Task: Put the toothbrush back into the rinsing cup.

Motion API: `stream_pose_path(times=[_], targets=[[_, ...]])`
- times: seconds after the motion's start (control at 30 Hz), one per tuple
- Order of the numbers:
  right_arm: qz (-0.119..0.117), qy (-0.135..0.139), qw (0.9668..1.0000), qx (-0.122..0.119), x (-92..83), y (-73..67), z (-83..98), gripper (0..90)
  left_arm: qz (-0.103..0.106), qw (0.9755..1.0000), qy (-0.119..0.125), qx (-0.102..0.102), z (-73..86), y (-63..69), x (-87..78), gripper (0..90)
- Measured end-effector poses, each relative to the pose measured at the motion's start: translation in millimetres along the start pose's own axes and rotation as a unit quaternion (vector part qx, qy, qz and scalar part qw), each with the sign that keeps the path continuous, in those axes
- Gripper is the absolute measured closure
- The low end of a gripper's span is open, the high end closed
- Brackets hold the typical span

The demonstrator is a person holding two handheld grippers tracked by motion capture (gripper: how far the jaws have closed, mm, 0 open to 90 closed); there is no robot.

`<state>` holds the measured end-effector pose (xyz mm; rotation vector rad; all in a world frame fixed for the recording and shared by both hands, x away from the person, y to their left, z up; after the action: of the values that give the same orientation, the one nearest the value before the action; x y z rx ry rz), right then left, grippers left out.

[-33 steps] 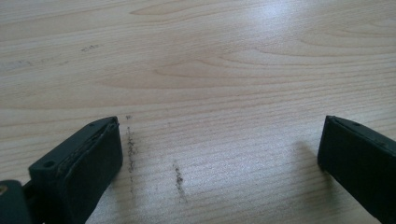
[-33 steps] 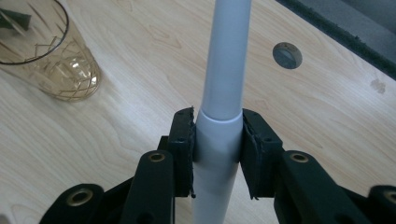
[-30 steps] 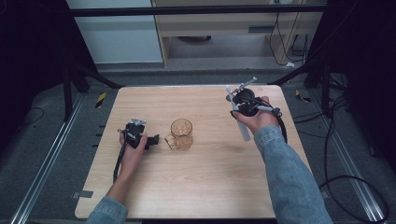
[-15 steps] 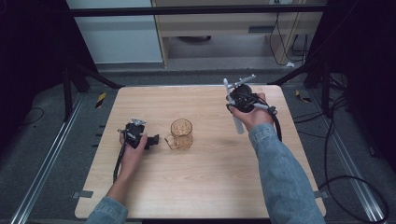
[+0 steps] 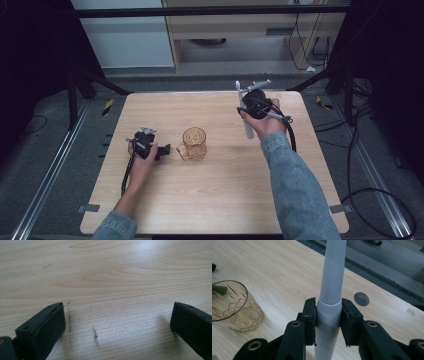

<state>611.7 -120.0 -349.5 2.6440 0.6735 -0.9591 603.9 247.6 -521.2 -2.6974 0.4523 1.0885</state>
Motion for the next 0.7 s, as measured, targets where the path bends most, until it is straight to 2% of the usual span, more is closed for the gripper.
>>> stream_pose_path(times=[0.43, 0.7], targets=[[-0.005, 0.023, 0.9997, 0.011, 4.9, -5.3, -5.0, 67.5, 0.000, 1.0000, 0.000, 0.001, 0.0, 0.1, 0.1, 0.0], [0.002, 0.041, 0.9987, 0.029, 7.9, -7.4, -10.7, 67.5, 0.000, 1.0000, 0.000, 0.000, -0.1, 0.3, 0.1, 0.0]])
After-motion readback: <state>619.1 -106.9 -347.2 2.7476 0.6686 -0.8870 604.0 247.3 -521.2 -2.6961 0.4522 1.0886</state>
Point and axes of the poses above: each handheld gripper's, and its own axes: x roughly forward along the jaws, z roughly out of its underside, y roughly to its right, the point moved 2 cm from there along x, roughly forward along the jaws, and after that the axes turned 4 degrees about x, right-handed, at the moved point
